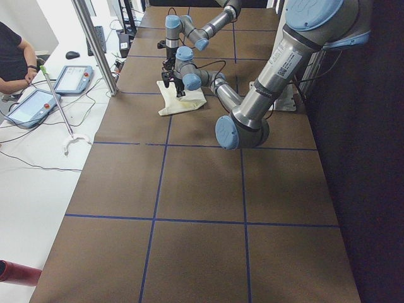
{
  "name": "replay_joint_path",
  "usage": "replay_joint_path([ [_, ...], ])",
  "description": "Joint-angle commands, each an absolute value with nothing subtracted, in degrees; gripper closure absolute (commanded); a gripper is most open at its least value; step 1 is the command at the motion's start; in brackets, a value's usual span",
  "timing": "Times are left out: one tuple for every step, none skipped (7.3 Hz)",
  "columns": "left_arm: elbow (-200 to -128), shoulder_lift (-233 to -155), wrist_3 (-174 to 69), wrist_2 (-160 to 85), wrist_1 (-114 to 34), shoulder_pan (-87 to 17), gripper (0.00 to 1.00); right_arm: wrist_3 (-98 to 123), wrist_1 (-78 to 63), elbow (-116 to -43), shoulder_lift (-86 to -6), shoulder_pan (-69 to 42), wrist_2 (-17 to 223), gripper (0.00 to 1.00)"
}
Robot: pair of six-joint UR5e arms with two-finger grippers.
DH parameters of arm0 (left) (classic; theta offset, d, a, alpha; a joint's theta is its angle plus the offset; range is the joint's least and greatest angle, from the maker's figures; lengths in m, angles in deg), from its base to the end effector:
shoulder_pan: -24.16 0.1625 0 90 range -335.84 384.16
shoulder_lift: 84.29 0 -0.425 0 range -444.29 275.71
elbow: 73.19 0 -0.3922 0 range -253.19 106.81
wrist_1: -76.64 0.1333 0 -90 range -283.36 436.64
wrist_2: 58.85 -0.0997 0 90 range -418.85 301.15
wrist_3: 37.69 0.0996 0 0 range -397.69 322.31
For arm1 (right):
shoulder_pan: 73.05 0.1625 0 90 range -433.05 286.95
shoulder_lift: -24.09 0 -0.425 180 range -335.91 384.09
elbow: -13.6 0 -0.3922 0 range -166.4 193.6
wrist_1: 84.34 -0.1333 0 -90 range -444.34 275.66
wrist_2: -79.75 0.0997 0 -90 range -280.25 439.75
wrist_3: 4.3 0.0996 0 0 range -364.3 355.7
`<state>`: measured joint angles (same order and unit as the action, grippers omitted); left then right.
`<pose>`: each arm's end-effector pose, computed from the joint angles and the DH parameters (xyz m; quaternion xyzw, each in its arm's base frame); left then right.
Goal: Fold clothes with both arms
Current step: 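Release the folded edge and raise both grippers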
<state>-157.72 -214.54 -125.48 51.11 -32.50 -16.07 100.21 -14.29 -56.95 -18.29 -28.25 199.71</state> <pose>0.4940 -0.5480 0.2377 0.0176 0.4721 -0.2117 0.8556 -0.5020 -0.6163 0.2472 -0.1249 -0.4418 0.3449 0.8187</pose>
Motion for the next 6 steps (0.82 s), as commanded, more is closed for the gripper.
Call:
replay_joint_path([
  [-153.9,-214.5,-120.1,51.1,-32.9,-18.5,0.00,98.3,-14.4,-56.4,-19.0,-25.2,204.4,0.00],
  [-152.8,-214.3,-117.7,51.2,-35.4,-19.4,0.00,98.1,-14.4,-56.4,-19.5,-25.1,204.5,0.00],
  [-153.0,-213.8,-118.5,51.3,-39.5,-19.4,0.00,97.1,-14.4,-56.8,-19.6,-25.1,204.5,0.00],
  [-153.3,-212.1,-123.2,51.5,-45.8,-18.0,0.00,94.9,-14.1,-58.1,-20.5,-24.8,204.5,0.00],
  [-153.2,-209.3,-130.6,51.5,-56.7,-15.0,0.00,89.5,-14.0,-60.2,-22.2,-24.2,204.3,0.00],
  [-153.9,-208.8,-133.0,52.1,-59.0,-14.7,0.00,84.6,-13.9,-60.8,-23.6,-22.4,204.6,0.00],
])
